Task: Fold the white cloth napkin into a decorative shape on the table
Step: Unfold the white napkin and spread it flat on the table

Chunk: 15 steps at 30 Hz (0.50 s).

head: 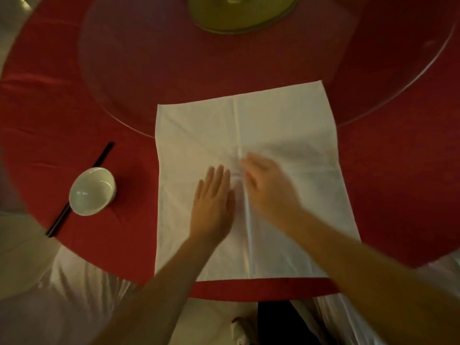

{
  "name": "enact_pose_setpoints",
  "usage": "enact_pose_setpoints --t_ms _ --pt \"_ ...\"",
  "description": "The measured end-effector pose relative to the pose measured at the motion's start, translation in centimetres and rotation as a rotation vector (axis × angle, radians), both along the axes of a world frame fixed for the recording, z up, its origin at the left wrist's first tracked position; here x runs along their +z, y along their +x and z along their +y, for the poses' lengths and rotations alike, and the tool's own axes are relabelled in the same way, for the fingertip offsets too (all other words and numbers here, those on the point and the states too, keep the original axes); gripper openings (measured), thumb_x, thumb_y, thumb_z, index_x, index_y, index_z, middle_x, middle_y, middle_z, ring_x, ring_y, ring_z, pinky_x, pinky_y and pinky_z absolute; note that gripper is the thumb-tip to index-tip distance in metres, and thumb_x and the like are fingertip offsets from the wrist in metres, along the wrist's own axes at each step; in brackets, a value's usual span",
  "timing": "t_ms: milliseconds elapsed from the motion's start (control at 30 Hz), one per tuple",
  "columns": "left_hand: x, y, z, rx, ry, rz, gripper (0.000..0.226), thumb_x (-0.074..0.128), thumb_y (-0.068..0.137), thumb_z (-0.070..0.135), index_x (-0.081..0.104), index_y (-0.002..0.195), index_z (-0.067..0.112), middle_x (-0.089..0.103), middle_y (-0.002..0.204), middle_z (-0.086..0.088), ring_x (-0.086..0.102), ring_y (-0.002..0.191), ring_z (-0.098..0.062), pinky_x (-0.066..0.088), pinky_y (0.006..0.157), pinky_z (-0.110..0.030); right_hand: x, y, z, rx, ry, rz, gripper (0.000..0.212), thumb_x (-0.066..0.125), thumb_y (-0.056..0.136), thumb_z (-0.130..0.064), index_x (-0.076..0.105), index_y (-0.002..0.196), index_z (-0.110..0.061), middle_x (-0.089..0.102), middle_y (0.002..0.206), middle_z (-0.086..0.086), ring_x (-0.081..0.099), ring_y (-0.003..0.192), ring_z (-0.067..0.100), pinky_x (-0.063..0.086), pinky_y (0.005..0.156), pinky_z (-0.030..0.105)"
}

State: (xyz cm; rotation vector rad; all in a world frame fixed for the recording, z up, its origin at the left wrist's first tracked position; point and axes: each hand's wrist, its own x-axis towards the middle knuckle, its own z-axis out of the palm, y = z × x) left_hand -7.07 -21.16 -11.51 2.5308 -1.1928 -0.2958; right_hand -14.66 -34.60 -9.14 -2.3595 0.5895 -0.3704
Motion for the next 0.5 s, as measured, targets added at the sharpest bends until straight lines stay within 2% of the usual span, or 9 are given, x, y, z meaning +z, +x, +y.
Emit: enact_pose_setpoints --t_ms 67,167,300,433,500 --pt "-1.7 -1.4 1.1 -0.096 0.170 -0.054 0.059 0.030 0.101 0.034 0.005 0.150 0.014 0.002 0.159 -0.006 -0.009 0.144 -0.021 0.003 0.119 -0.045 -1.8 -0.7 4.0 0.064 0.047 0.063 0.040 0.043 0.096 -0.018 0.051 0.134 -0.005 0.048 0.143 0.016 0.041 0.133 0.027 0.030 0.113 0.036" --pt "-3.1 -2.4 2.2 -0.176 0.341 -0.188 0.067 0.029 0.100 0.040 -0.008 0.149 0.014 -0.009 0.159 -0.005 -0.017 0.143 -0.022 -0.004 0.117 -0.045 -4.0 -1.9 6.9 0.075 -0.028 0.127 0.047 0.035 0.099 -0.021 0.036 0.142 -0.002 0.034 0.152 0.013 0.024 0.143 0.021 0.008 0.116 0.029" --pt "-3.8 -3.0 2.7 -0.170 0.286 -0.226 0.069 0.029 0.098 0.043 -0.007 0.150 0.015 -0.010 0.159 -0.003 -0.016 0.144 -0.021 -0.003 0.117 -0.047 -5.0 -3.2 7.4 0.053 -0.117 0.136 0.047 0.035 0.099 -0.023 0.041 0.140 -0.002 0.040 0.149 0.015 0.028 0.142 0.028 0.012 0.116 0.035" --pt "-4.1 -2.8 3.2 -0.137 0.226 -0.219 0.060 0.016 0.098 0.042 0.001 0.151 0.016 -0.004 0.160 -0.002 -0.009 0.145 -0.018 -0.005 0.117 -0.043 -5.2 -4.9 6.4 0.016 -0.357 0.232 0.053 0.026 0.100 -0.042 0.045 0.139 -0.013 0.043 0.148 0.007 0.030 0.140 0.026 0.020 0.115 0.046" --pt "-4.2 -2.4 3.8 -0.108 0.197 -0.180 0.064 0.010 0.096 0.050 0.001 0.151 0.017 -0.006 0.158 0.000 -0.008 0.145 -0.016 -0.007 0.117 -0.040 -5.6 -6.2 5.5 0.024 -0.443 0.299 0.057 0.019 0.099 -0.049 0.039 0.142 -0.017 0.038 0.151 0.006 0.024 0.142 0.027 0.019 0.114 0.048"
